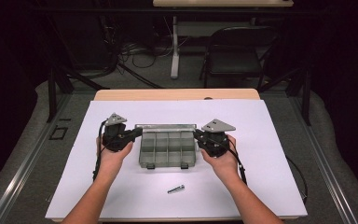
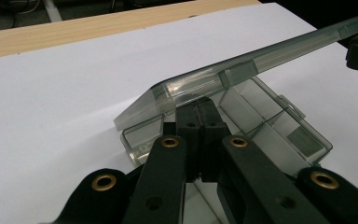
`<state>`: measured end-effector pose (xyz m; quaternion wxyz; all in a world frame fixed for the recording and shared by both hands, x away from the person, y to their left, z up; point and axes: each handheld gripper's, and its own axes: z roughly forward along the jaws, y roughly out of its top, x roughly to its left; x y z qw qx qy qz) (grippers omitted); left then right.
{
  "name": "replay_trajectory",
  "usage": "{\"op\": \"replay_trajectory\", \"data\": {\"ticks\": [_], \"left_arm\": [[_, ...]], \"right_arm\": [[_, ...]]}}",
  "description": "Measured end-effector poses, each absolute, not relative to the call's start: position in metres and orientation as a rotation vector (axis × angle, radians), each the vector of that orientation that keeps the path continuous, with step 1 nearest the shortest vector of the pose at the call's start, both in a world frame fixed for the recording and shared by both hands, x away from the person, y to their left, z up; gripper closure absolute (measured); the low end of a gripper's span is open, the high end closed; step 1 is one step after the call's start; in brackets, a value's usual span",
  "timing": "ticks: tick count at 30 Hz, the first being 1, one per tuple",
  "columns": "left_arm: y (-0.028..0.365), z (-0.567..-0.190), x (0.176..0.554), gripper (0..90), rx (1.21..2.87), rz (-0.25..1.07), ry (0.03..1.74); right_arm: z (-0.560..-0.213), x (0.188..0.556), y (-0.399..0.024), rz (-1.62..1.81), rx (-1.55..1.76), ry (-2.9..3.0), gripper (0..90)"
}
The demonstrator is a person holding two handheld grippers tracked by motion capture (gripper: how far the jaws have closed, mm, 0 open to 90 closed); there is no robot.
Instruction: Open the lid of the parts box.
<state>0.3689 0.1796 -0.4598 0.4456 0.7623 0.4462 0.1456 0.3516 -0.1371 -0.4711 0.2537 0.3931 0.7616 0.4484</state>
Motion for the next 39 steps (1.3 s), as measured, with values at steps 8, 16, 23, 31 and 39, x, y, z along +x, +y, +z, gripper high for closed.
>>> {"op": "replay_trajectory", "data": {"ticks": [8,16,23,31,39], "left_arm": [[0.18,-0.459,0.372,90.0,1.89,0.358,1.114],[0.18,-0.46,0.373,90.0,1.885,0.357,1.125],[0.18,-0.461,0.374,89.9,1.886,0.358,1.126],[0.181,-0.46,0.375,89.8,1.887,0.362,1.126],[0.181,-0.461,0.375,89.3,1.891,0.357,1.128]], "right_arm": [[-0.474,0.356,-0.144,1.199,1.088,2.024,76.2],[-0.491,0.376,-0.141,1.178,1.102,2.033,71.9],[-0.506,0.391,-0.135,1.16,1.129,2.055,73.0],[-0.519,0.405,-0.133,1.167,1.171,2.049,74.0],[-0.522,0.408,-0.131,1.165,1.156,2.052,75.6]]}}
